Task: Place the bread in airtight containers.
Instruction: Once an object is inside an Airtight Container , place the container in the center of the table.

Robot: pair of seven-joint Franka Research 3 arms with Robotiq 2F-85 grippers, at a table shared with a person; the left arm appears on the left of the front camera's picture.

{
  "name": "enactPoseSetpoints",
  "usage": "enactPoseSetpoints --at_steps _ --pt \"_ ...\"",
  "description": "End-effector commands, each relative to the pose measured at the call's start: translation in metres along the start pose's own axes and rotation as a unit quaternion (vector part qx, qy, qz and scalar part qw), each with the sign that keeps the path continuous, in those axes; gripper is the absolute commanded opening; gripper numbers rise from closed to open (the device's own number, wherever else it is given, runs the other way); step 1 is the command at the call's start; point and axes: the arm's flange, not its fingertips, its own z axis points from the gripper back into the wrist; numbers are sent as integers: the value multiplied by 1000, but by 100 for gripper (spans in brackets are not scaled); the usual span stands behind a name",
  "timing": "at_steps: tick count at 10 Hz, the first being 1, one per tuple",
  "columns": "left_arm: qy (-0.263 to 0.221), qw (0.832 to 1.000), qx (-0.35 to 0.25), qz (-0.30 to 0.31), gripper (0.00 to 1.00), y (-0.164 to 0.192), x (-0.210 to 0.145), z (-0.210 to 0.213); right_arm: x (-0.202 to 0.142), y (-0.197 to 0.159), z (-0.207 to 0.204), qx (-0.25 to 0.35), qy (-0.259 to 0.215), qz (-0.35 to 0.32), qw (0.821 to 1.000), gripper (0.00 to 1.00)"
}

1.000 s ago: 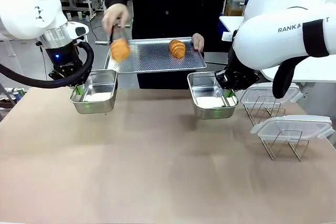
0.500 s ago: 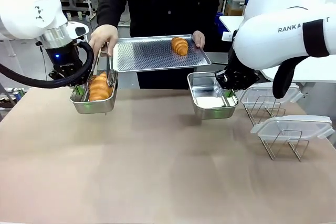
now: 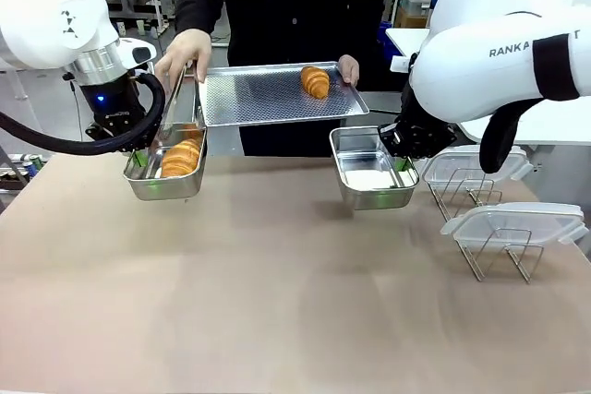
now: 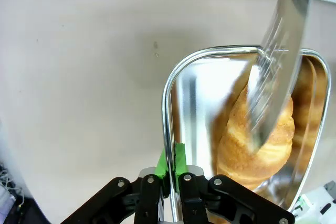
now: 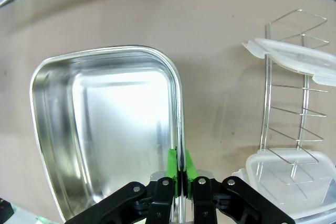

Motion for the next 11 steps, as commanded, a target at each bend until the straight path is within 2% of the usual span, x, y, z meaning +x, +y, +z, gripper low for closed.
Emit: enactPoseSetpoints --at_steps 1,5,6,7,10,11 --pt "-5 1000 6 -4 0 0 -1 3 2 -1 4 1 -4 -1 1000 0" --pt "-5 1000 6 -4 0 0 -1 3 2 -1 4 1 -4 -1 1000 0" --pt "0 1000 0 0 5 0 0 0 2 -1 4 1 -4 -1 1000 0" --pt "12 1000 14 8 5 6 2 -7 2 -1 4 1 -4 -1 1000 0" --pt "37 999 11 -14 5 27 -2 -56 2 -1 4 1 -4 -1 1000 0" --pt "38 999 13 0 5 33 -8 -77 2 -1 4 1 -4 -1 1000 0"
